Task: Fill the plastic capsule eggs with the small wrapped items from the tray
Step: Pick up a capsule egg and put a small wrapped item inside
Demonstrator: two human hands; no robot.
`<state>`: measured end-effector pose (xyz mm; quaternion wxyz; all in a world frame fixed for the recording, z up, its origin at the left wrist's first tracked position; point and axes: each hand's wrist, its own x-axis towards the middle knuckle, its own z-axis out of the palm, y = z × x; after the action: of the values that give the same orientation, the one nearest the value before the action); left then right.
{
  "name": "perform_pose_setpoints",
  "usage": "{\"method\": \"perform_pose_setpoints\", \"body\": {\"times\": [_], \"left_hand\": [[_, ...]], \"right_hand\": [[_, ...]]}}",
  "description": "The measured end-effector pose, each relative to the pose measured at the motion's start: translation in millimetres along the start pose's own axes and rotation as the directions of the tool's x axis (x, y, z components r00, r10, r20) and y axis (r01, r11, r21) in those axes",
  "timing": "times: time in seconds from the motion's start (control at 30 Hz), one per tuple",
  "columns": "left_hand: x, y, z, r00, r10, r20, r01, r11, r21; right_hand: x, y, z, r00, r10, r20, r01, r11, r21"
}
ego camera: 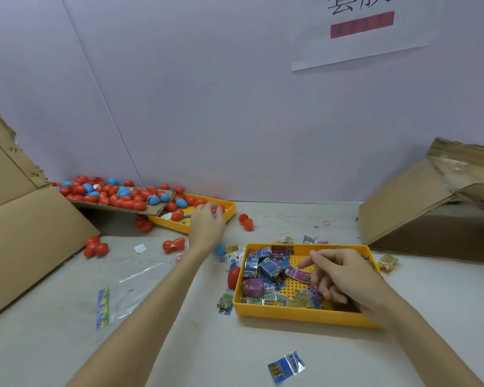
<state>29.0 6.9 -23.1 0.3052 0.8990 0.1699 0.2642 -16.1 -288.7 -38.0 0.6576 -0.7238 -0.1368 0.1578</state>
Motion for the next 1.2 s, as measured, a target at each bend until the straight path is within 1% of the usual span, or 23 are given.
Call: {"method": "perform_pose_setpoints", "body": {"times": [0.07, 0.1, 0.17, 0.23, 0.33, 0.4, 0.5, 0.53, 0.57, 0.63, 0.67, 0.73, 0.77, 0.8, 0.83, 0.97, 1.07, 1.13, 1.2], "left_hand": [[30, -16, 0, 0.991, 0.036, 0.126, -0.057, 0.984, 0.166], [41, -24, 1, 0.98, 0.042, 0.193, -0.085, 0.971, 0.222], [55, -35, 6, 0.961, 0.03, 0.275, -0.108, 0.956, 0.273], [63, -39, 11, 0.968, 0.014, 0.249, -0.085, 0.957, 0.276], [66, -40, 16, 0.991, 0.017, 0.133, -0.055, 0.956, 0.288], [64, -40, 16, 0.997, 0.008, 0.08, -0.03, 0.957, 0.288], [58, -39, 11, 0.995, 0.001, 0.102, -0.021, 0.98, 0.198], [56, -39, 7, 0.996, 0.015, 0.092, -0.03, 0.985, 0.171], [57, -41, 1, 0.998, 0.025, 0.056, -0.035, 0.983, 0.183], [61, -53, -12, 1.0, -0.014, -0.008, 0.016, 0.946, 0.325], [63, -62, -19, 0.998, -0.066, 0.011, 0.056, 0.908, 0.416], [68, -79, -31, 0.978, -0.161, 0.129, 0.07, 0.847, 0.527], [70, -86, -33, 0.969, -0.177, 0.174, 0.058, 0.844, 0.534], [71, -90, -35, 0.968, -0.171, 0.183, 0.053, 0.855, 0.517], [73, -91, -34, 0.975, -0.155, 0.158, 0.058, 0.868, 0.493], [72, -81, -30, 0.994, -0.107, -0.002, 0.097, 0.891, 0.444], [58, -63, -23, 0.997, 0.044, -0.069, -0.014, 0.925, 0.38], [39, -38, -18, 0.99, 0.121, -0.075, -0.102, 0.969, 0.225], [10, -7, -14, 0.987, 0.154, -0.042, -0.155, 0.988, -0.02]], "right_hand": [[1, 0, 0, 1.0, 0.009, -0.001, -0.009, 1.0, 0.029], [1, 0, 0, 1.0, 0.011, 0.003, -0.012, 0.999, 0.034], [3, 0, -1, 1.0, 0.016, 0.014, -0.016, 0.999, 0.033], [4, 1, -1, 1.0, 0.019, 0.021, -0.02, 0.999, 0.032], [4, 2, -3, 0.999, 0.022, 0.035, -0.024, 0.999, 0.029], [5, 2, -3, 0.999, 0.027, 0.038, -0.028, 0.999, 0.035], [4, 3, -4, 0.999, 0.023, 0.037, -0.025, 0.999, 0.042], [3, 3, -3, 0.999, 0.021, 0.034, -0.022, 0.999, 0.043], [3, 3, -3, 0.999, 0.017, 0.031, -0.019, 0.999, 0.04], [3, 4, -3, 1.0, 0.013, 0.025, -0.014, 0.999, 0.033], [4, 4, -3, 1.0, 0.013, 0.021, -0.014, 0.999, 0.03], [4, 4, -3, 1.0, 0.017, 0.016, -0.017, 0.999, 0.03], [5, 4, -2, 1.0, 0.016, 0.019, -0.017, 0.999, 0.03], [5, 4, -2, 1.0, 0.017, 0.022, -0.018, 0.999, 0.028], [5, 3, -2, 0.999, 0.02, 0.027, -0.021, 0.999, 0.024], [5, 2, -2, 0.999, 0.031, 0.03, -0.031, 0.999, 0.006], [3, 0, -1, 0.999, 0.031, 0.025, -0.031, 1.0, 0.001], [2, 0, -1, 0.999, 0.028, 0.018, -0.028, 1.0, 0.0], [1, 0, -1, 1.0, 0.014, -0.01, -0.014, 1.0, 0.005]]}}
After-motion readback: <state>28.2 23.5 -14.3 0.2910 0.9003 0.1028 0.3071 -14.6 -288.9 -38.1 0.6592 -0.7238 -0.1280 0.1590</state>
